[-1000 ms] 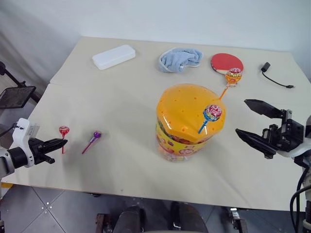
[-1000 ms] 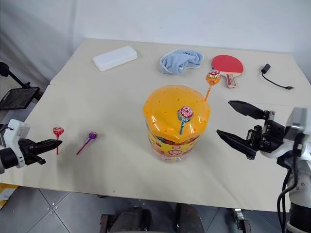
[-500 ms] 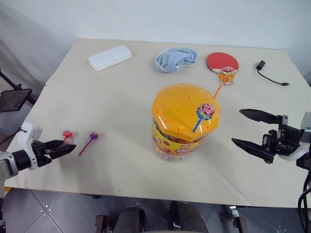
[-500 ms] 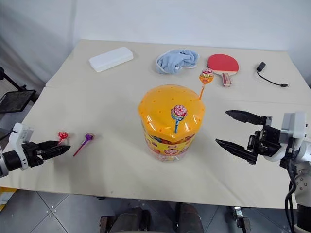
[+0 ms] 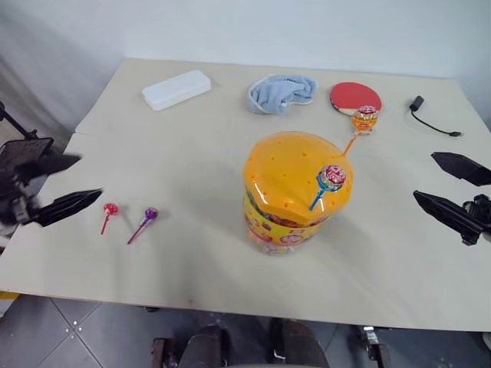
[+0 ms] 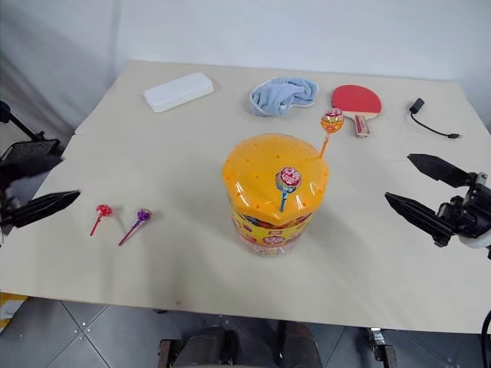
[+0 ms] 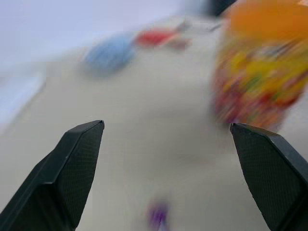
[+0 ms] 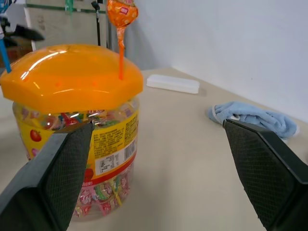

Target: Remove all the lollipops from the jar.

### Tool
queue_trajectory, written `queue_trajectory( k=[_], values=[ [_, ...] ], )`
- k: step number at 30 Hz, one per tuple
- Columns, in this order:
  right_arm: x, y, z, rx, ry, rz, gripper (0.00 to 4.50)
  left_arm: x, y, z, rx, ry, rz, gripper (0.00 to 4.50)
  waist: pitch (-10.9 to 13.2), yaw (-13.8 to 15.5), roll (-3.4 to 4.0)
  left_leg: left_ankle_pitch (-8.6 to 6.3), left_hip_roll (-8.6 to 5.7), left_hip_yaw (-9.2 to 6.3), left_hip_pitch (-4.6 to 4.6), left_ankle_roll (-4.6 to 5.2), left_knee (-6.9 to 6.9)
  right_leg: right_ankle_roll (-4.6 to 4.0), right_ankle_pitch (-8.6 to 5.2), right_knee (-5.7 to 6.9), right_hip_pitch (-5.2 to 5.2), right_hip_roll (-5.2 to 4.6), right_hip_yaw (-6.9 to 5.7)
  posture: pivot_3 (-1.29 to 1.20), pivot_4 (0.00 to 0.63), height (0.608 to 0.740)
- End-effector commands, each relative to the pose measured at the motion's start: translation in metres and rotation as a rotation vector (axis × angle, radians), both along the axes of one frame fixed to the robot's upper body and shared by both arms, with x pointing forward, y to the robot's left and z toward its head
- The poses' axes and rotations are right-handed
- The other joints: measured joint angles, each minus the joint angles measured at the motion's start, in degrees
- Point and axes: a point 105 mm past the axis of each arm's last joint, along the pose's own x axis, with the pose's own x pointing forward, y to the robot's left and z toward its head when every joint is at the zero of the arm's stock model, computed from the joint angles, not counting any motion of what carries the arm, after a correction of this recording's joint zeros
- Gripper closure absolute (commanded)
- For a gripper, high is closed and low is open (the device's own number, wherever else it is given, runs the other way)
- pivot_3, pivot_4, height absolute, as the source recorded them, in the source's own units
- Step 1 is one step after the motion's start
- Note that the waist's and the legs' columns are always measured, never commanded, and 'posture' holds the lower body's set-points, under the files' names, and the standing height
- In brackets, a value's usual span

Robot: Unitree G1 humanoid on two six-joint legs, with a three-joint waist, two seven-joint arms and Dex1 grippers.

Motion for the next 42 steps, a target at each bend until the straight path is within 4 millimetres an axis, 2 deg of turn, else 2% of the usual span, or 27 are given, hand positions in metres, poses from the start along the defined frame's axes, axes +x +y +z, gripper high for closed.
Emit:
queue_trajectory(
  k=[1, 3, 5, 10, 13, 17, 25, 28, 30, 32, 34, 35, 38, 40, 42],
  values=[
    [0.020, 0.019, 0.014, -0.011, -0.033, -0.022, 0.00, 0.000, -0.024, -0.009, -0.042, 0.036, -0.108, 0.04, 0.01, -0.76, 0.14, 0.04, 0.03, 0.09, 0.03, -0.03, 0.00, 0.00, 0.00, 0.04, -0.01, 0.11, 0.02, 0.00, 0.150, 0.740],
    [0.035, 0.028, 0.014, -0.048, 0.001, -0.055, 0.00, 0.003, -0.035, -0.010, -0.065, 0.029, -0.151, 0.04, 0.02, -1.39, 0.15, 0.11, 0.09, 0.18, 0.01, -0.09, 0.00, -0.02, -0.01, 0.14, -0.12, 0.25, 0.04, 0.00, 0.150, 0.740],
    [0.041, 0.043, 0.015, -0.071, 0.013, 0.002, 0.00, 0.006, -0.047, -0.010, -0.076, 0.011, -0.195, 0.04, 0.02, -1.37, 0.13, 0.18, 0.10, 0.20, -0.15, -0.13, 0.02, -0.03, -0.02, 0.22, -0.30, 0.30, 0.03, 0.00, 0.150, 0.740],
    [0.044, 0.073, 0.027, -0.020, 0.035, 0.149, 0.00, 0.005, -0.069, -0.009, -0.115, -0.004, -0.284, 0.04, 0.02, -1.25, 0.13, 0.19, 0.08, 0.21, -0.30, -0.07, 0.11, -0.02, -0.01, 0.18, -0.37, 0.29, 0.02, 0.00, 0.150, 0.740],
    [0.042, 0.084, 0.029, -0.031, 0.045, 0.216, 0.00, 0.002, -0.077, -0.007, -0.152, -0.004, -0.321, 0.04, 0.02, -0.91, 0.12, 0.20, 0.09, 0.01, -0.61, -0.06, 0.31, -0.01, -0.01, 0.18, -0.48, 0.29, -0.08, 0.00, 0.150, 0.740],
    [0.047, 0.091, 0.033, -0.004, 0.050, 0.243, 0.83, -0.001, -0.083, -0.005, -0.179, -0.011, -0.351, 0.00, 0.02, -0.75, 0.12, 0.18, 0.09, -0.02, -0.69, -0.02, 0.49, 0.02, 0.01, 0.19, -0.46, 0.30, -0.11, 0.00, 0.150, 0.740],
    [0.043, 0.093, 0.039, 0.034, 0.021, 0.317, 3.52, -0.002, -0.085, -0.009, -0.197, 0.017, -0.369, 0.00, 0.02, 0.13, 0.12, 0.16, 0.09, -0.01, -0.72, 0.01, 0.60, 0.04, 0.02, 0.22, -0.45, 0.33, -0.11, 0.00, 0.150, 0.740],
    [0.038, 0.081, 0.057, 0.098, -0.031, 0.301, 4.49, -0.002, -0.086, -0.009, -0.197, 0.024, -0.381, 0.00, 0.03, 0.19, 0.12, 0.14, 0.08, -0.03, -0.74, 0.05, 0.65, 0.06, 0.03, 0.22, -0.43, 0.33, -0.13, 0.00, 0.150, 0.740],
    [0.032, 0.064, 0.077, 0.159, -0.025, 0.283, 4.49, 0.000, -0.086, -0.008, -0.196, 0.023, -0.388, 0.00, 0.03, 0.20, 0.13, 0.13, 0.07, -0.03, -0.75, 0.06, 0.69, 0.07, 0.04, 0.24, -0.43, 0.33, -0.13, 0.00, 0.150, 0.740],
    [0.030, 0.040, 0.093, 0.183, -0.052, 0.188, 4.49, 0.001, -0.086, -0.009, -0.187, 0.025, -0.398, 0.00, 0.03, 0.46, 0.13, 0.12, 0.06, -0.05, -0.78, 0.09, 0.74, 0.07, 0.04, 0.25, -0.43, 0.32, -0.15, 0.00, 0.150, 0.740],
    [0.036, 0.013, 0.091, 0.131, 0.003, 0.034, 4.49, 0.004, -0.087, -0.011, -0.165, 0.017, -0.406, 0.00, 0.03, 0.87, 0.13, 0.10, 0.05, -0.07, -0.80, 0.11, 0.77, 0.07, 0.04, 0.24, -0.42, 0.32, -0.17, 0.00, 0.150, 0.740],
    [0.039, -0.001, 0.082, 0.087, 0.072, -0.040, 4.49, 0.006, -0.089, -0.011, -0.155, 0.012, -0.410, 0.00, 0.03, 1.06, 0.13, 0.10, 0.06, -0.05, -0.79, 0.12, 0.77, 0.07, 0.04, 0.21, -0.40, 0.34, -0.17, 0.00, 0.150, 0.740],
    [0.051, -0.048, 0.030, -0.119, 0.357, -0.331, 4.49, 0.010, -0.092, -0.013, -0.110, -0.008, -0.424, 0.00, -0.04, 1.50, 0.02, 0.05, 0.06, 0.01, -0.78, 0.18, 0.78, 0.07, 0.04, 0.13, -0.35, 0.39, -0.17, 0.00, 0.150, 0.740],
    [0.051, -0.075, -0.002, -0.211, 0.492, -0.477, 4.49, 0.011, -0.095, -0.015, -0.087, -0.011, -0.438, 0.00, -0.04, 1.38, 0.01, 0.02, 0.05, 0.11, -0.78, 0.23, 0.80, 0.15, 0.08, 0.12, -0.35, 0.41, -0.16, 0.00, 0.150, 0.740],
    [0.050, -0.103, -0.042, -0.379, 0.617, -0.651, 4.49, 0.010, -0.098, -0.017, -0.078, -0.008, -0.450, 0.00, -0.04, 1.36, 0.02, 0.01, 0.04, 0.18, -0.76, 0.24, 0.83, 0.19, 0.10, 0.13, -0.35, 0.40, -0.16, 0.00, 0.150, 0.740]
  ],
)
